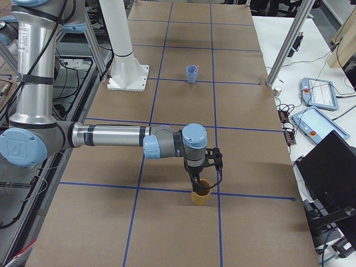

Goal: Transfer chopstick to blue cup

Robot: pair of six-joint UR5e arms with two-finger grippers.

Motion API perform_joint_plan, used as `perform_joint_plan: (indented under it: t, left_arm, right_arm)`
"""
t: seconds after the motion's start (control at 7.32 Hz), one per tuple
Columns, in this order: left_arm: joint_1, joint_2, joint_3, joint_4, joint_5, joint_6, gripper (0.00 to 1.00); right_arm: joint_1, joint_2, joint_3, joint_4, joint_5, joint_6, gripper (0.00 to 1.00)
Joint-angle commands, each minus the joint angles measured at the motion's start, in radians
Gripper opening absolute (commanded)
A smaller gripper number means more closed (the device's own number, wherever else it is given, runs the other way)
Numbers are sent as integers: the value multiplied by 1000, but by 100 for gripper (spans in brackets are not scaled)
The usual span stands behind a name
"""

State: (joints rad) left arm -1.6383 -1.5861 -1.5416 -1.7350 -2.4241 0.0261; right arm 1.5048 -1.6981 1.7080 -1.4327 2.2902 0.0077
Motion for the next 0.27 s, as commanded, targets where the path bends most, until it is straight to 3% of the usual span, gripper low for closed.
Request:
perform_joint_plan:
  t: [0.0, 0.14]
  left_arm:
    - [0, 2, 0, 0, -1, 0, 99]
    - [0, 2, 1, 0, 0, 0, 99]
  right_arm:
    - [0, 0, 1, 0, 0, 0, 100]
    - [0, 0, 1, 0, 0, 0, 100]
